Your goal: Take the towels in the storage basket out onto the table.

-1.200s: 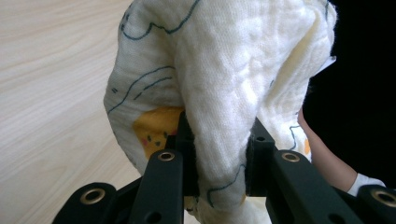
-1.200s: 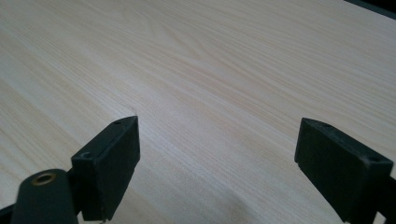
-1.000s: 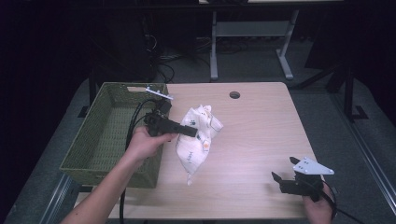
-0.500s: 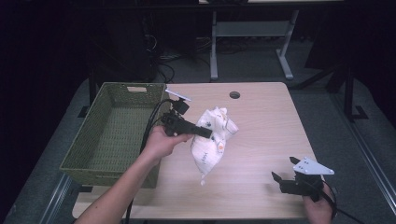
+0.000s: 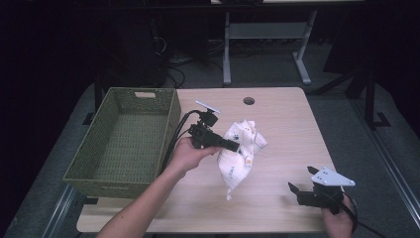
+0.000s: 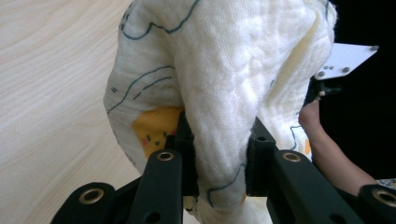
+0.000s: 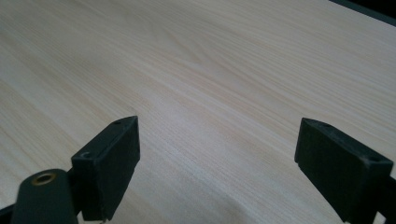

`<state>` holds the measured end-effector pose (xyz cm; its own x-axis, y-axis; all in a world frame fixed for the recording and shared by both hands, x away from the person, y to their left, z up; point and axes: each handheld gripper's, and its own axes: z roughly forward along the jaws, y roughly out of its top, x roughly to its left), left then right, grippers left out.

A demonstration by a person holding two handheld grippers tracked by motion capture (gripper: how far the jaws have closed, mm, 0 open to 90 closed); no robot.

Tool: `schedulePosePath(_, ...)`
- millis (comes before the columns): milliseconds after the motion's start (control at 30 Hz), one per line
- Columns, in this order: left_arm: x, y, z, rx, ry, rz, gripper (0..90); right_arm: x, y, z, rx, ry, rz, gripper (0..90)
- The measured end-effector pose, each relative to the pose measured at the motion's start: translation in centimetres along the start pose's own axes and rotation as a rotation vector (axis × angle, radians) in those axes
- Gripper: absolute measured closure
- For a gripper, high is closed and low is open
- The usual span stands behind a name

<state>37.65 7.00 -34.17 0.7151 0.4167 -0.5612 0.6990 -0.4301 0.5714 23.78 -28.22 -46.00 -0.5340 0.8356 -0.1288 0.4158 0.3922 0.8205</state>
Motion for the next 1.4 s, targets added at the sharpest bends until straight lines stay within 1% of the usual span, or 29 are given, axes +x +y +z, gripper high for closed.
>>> schedulePosePath(33, 0.1, 0.0, 0.5, 0.002, 0.009, -0.001, 71.9, 0.0, 0.0, 0.0, -0.001, -0.002, 0.004, 13.7)
schedulePosePath(67, 0.1, 0.0, 0.5, 0.002, 0.009, -0.001, 71.8, 0.0, 0.0, -0.1, -0.001, 0.0, 0.007, 13.7)
schedulePosePath(200, 0.7, 0.0, 1.3, -0.001, 0.031, -0.011, 70.8, 0.0, 0.0, -0.1, -0.003, 0.002, 0.009, 13.7)
schedulePosePath(233, 0.9, -0.1, 1.7, -0.024, 0.03, -0.029, 70.8, 0.0, 0.0, -0.1, -0.002, 0.001, 0.007, 13.7)
schedulePosePath(267, 0.9, -0.1, 1.7, -0.024, 0.03, -0.029, 70.8, -0.1, 0.0, 0.0, -0.002, 0.002, 0.007, 13.7)
schedulePosePath(300, 0.9, -0.1, 2.4, -0.016, 0.049, -0.026, 70.9, -0.1, 0.0, 0.0, -0.001, 0.002, 0.007, 13.7)
schedulePosePath(400, 1.3, -0.2, 3.3, -0.003, 0.088, -0.018, 70.9, -0.1, 0.0, 0.0, -0.003, 0.001, 0.005, 13.7)
schedulePosePath(433, 1.5, -0.2, 3.6, 0.001, 0.099, -0.019, 71.0, 0.0, 0.0, -0.1, -0.003, 0.001, 0.006, 13.7)
schedulePosePath(467, 1.5, -0.2, 3.6, 0.001, 0.099, -0.019, 71.0, 0.0, 0.0, -0.1, -0.003, 0.001, 0.006, 13.7)
schedulePosePath(500, 2.1, -0.2, 4.1, 0.006, 0.117, -0.028, 71.0, 0.0, 0.0, -0.1, -0.003, 0.001, 0.007, 13.7)
schedulePosePath(533, 2.1, -0.2, 4.1, 0.006, 0.117, -0.028, 71.0, 0.0, 0.0, -0.1, -0.003, 0.001, 0.007, 13.7)
schedulePosePath(567, 2.7, -0.3, 4.6, 0.006, 0.137, -0.044, 71.0, 0.0, 0.0, -0.1, -0.003, 0.003, 0.01, 13.7)
schedulePosePath(600, 2.7, -0.3, 4.6, 0.006, 0.137, -0.044, 71.0, -0.1, 0.0, -0.1, -0.009, 0.001, 0.001, 13.7)
schedulePosePath(633, 3.2, -0.4, 5.0, 0.031, 0.187, -0.037, 71.1, -0.1, 0.0, -0.1, -0.01, 0.002, 0.002, 13.7)
schedulePosePath(667, 3.5, -0.4, 5.3, 0.041, 0.202, -0.039, 71.0, -0.1, 0.0, -0.1, -0.008, 0.003, 0.007, 13.6)
schedulePosePath(733, 4.0, -0.6, 5.6, 0.053, 0.214, -0.051, 71.0, -0.1, 0.0, -0.1, -0.005, 0.005, 0.01, 13.7)
schedulePosePath(767, 4.3, -0.6, 5.7, 0.057, 0.226, -0.051, 71.0, -0.1, 0.0, -0.1, -0.01, 0.003, 0.001, 13.7)
schedulePosePath(800, 4.3, -0.6, 5.7, 0.057, 0.226, -0.051, 71.0, -0.1, 0.0, -0.1, -0.008, 0.003, -0.001, 13.7)
schedulePosePath(833, 4.8, -0.7, 6.0, 0.065, 0.238, -0.068, 71.0, -0.1, 0.0, -0.1, -0.009, 0.004, 0.003, 13.7)
schedulePosePath(867, 4.8, -0.7, 6.0, 0.065, 0.238, -0.068, 70.9, -0.1, 0.0, -0.1, -0.009, 0.004, 0.003, 13.7)
schedulePosePath(933, 5.1, -0.8, 6.4, 0.056, 0.253, -0.082, 70.8, -0.1, 0.1, 0.0, -0.004, 0.006, 0.008, 13.7)
schedulePosePath(1000, 5.3, -0.8, 6.7, 0.053, 0.258, -0.089, 70.7, -0.1, 0.1, 0.0, -0.002, 0.007, -0.002, 13.7)
schedulePosePath(1033, 5.6, -0.8, 7.2, 0.061, 0.302, -0.085, 70.5, -0.1, 0.1, 0.0, -0.007, 0.01, -0.01, 13.7)
schedulePosePath(1067, 5.6, -0.8, 7.2, 0.061, 0.302, -0.085, 70.5, -0.1, 0.1, 0.0, -0.008, 0.01, -0.013, 13.7)
schedulePosePath(1100, 5.9, -0.8, 7.5, 0.053, 0.301, -0.107, 70.5, -0.1, 0.1, 0.0, -0.008, 0.01, -0.014, 13.7)
schedulePosePath(1167, 6.1, -0.8, 7.6, 0.051, 0.306, -0.109, 70.5, -0.1, 0.1, 0.0, -0.009, 0.01, -0.014, 13.7)
schedulePosePath(1233, 6.1, -1.0, 8.1, 0.033, 0.3, -0.127, 70.6, -0.1, 0.0, 0.0, -0.004, 0.009, 0.001, 13.7)
schedulePosePath(1333, 6.1, -1.1, 8.5, 0.037, 0.304, -0.123, 69.9, -0.1, 0.0, 0.1, -0.007, 0.01, -0.002, 13.7)
schedulePosePath(1400, 6.1, -1.2, 8.7, 0.039, 0.309, -0.116, 67.8, 0.0, 0.0, 0.1, -0.001, 0.013, -0.001, 13.7)
